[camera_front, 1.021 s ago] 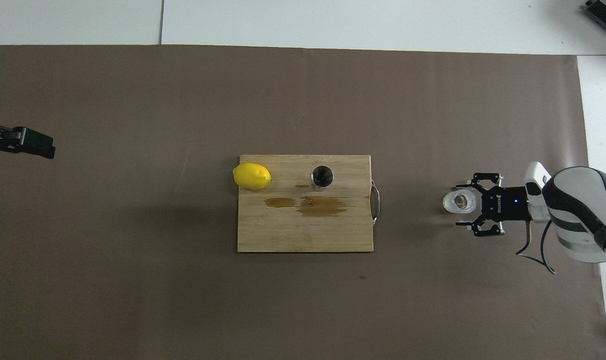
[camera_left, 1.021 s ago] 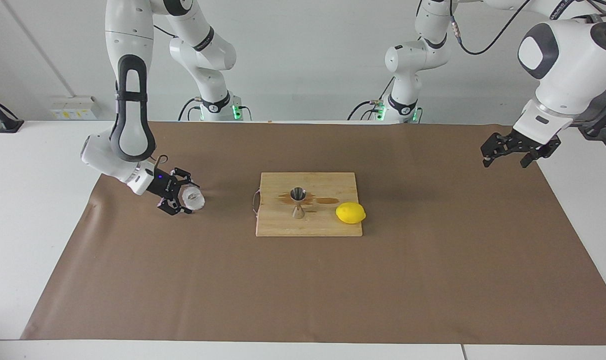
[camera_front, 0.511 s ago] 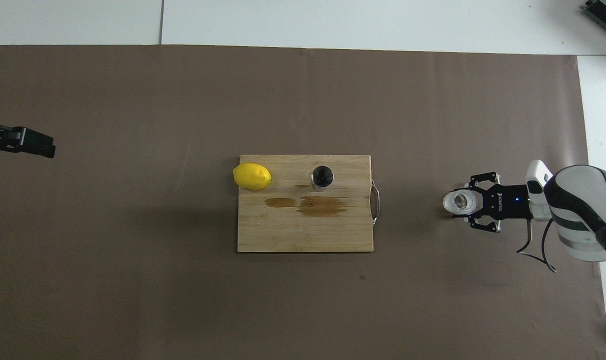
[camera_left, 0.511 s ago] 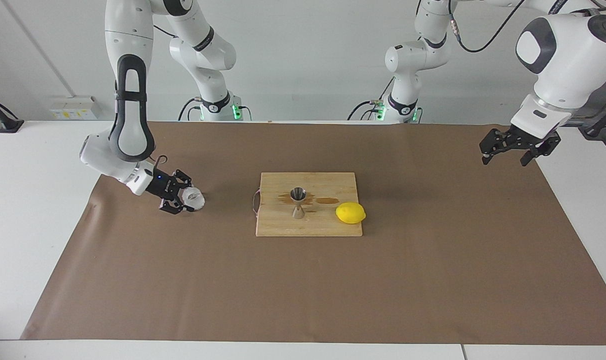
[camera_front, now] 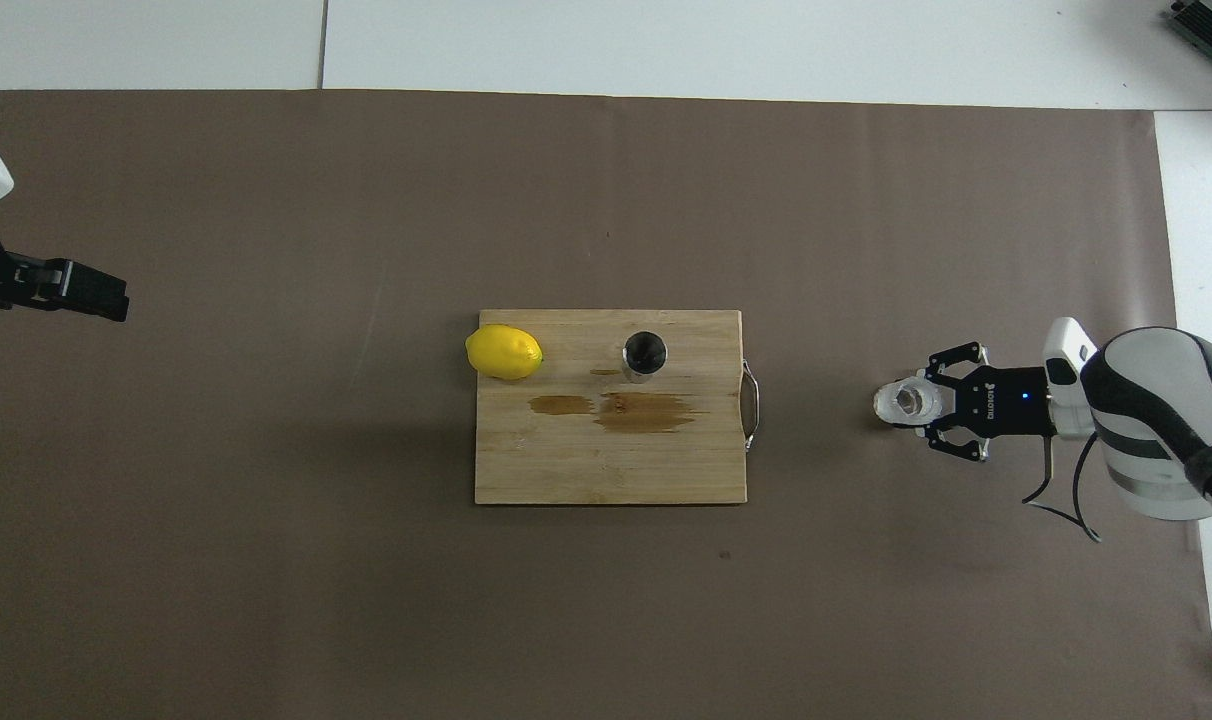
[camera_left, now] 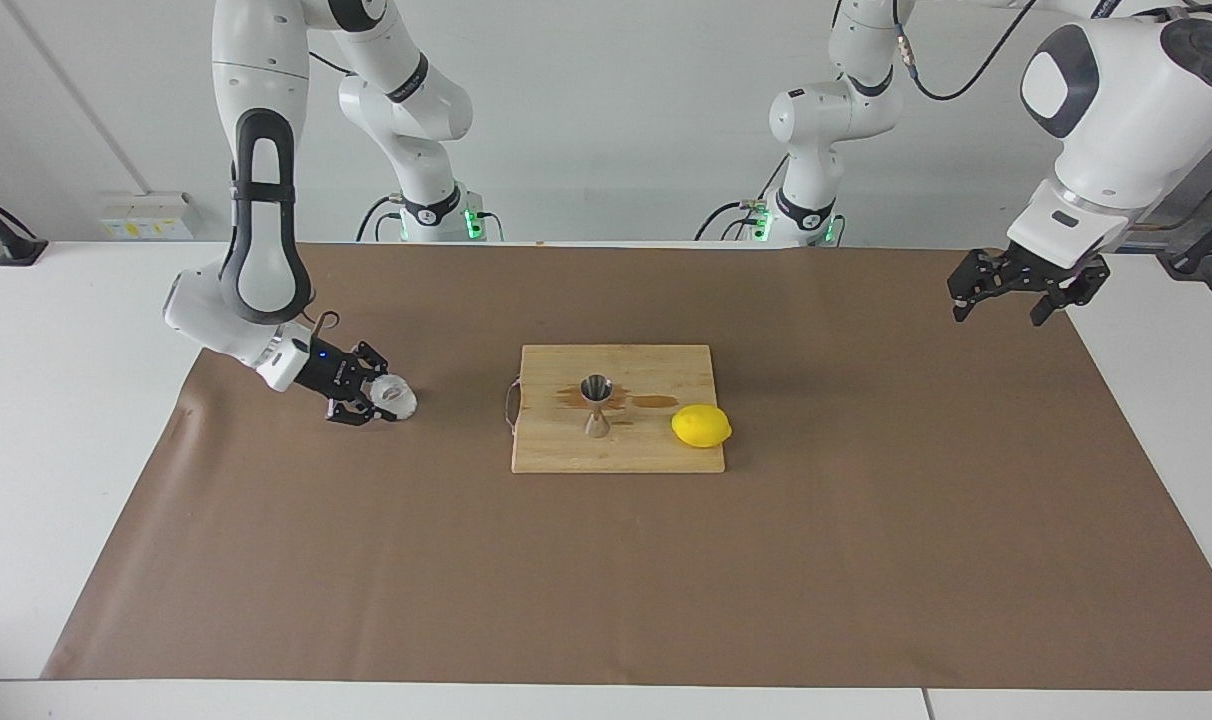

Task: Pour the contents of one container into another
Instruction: 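Lift the glass cup and carry it above the metal cup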

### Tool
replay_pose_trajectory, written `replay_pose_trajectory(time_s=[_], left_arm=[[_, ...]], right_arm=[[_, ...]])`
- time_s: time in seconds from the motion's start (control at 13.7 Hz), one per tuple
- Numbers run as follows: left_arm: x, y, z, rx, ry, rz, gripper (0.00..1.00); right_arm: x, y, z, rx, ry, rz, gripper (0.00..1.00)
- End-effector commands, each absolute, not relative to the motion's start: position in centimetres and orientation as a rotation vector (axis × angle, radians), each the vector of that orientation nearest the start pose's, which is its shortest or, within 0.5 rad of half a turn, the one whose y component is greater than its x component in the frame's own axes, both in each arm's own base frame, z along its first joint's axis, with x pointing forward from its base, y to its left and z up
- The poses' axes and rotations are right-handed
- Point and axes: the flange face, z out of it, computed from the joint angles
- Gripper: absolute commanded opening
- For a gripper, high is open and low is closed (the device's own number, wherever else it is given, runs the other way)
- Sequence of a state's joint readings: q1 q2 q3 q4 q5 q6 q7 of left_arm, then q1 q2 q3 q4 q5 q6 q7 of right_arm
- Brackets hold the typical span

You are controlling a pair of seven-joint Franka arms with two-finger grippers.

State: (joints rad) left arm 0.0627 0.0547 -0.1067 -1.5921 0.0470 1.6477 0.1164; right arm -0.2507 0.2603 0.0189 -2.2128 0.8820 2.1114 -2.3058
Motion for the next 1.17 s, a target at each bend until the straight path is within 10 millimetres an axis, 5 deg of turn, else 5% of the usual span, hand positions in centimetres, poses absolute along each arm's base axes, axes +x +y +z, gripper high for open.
replay_pose_trajectory(time_s=[0.0, 0.58, 1.09], left_arm=[[56.6, -3.0, 59.2, -3.112, 0.23, 0.001, 1.0], [56.0, -2.9, 59.0, -3.163, 0.084, -0.004, 1.0], [55.2, -3.4, 60.3, -3.152, 0.204, -0.017, 1.0]], right_arm=[[52.6, -5.8, 26.9, -1.873, -1.707, -0.741, 0.13], [55.3, 2.1, 33.4, -1.957, -1.719, -0.666, 0.13], [57.7, 10.1, 38.7, -2.076, -1.776, -0.495, 0.11]])
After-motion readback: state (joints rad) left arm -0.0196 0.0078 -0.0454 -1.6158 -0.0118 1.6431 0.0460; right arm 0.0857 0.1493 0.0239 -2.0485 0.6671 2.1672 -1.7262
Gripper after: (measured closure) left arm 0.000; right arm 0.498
